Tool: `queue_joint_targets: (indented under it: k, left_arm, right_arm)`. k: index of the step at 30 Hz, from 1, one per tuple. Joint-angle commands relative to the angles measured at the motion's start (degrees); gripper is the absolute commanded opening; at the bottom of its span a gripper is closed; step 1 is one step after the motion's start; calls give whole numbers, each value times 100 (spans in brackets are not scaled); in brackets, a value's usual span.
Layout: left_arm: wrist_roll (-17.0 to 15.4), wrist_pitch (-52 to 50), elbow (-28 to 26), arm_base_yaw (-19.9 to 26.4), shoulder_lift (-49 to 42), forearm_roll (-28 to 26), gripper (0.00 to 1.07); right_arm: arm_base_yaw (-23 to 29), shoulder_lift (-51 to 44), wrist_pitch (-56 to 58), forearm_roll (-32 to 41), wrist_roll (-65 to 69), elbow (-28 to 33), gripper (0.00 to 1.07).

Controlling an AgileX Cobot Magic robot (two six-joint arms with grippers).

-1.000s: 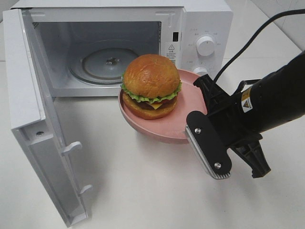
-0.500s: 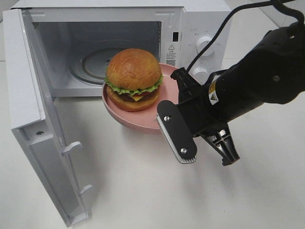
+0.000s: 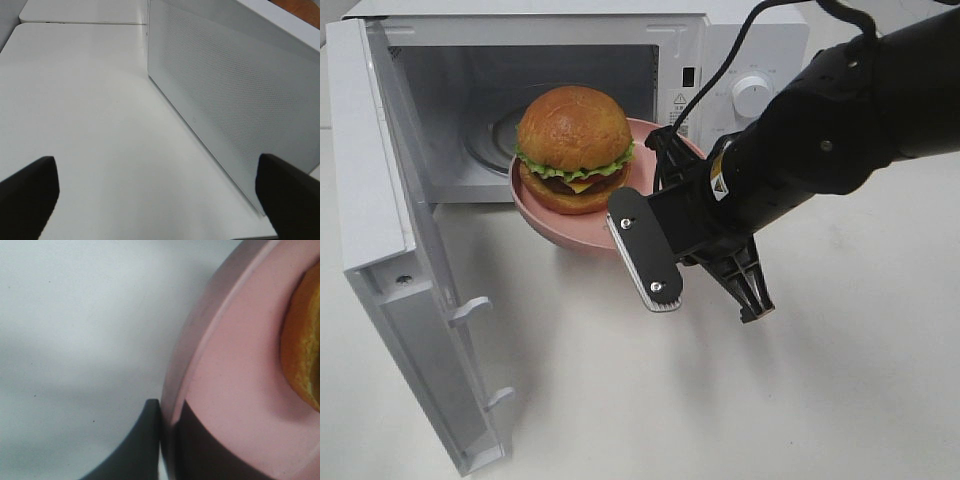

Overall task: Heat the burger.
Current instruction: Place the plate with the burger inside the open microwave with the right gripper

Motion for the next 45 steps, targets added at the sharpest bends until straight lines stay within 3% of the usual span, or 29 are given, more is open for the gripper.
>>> queue_joint_targets:
  k: [1,33,45]
  left_arm:
    - [-6,-52,-6,17,-80,-17,100]
    - [-6,-52,-6,17,-80,-17,100]
    - [-6,-52,-6,17,-80,-17,100]
  right_arm:
    - [6,40,-201,-63,103,-218,0]
    - [69,1346,550,-252,653,-2206,0]
    - [69,2126,1146,-516,1398,-3449,0]
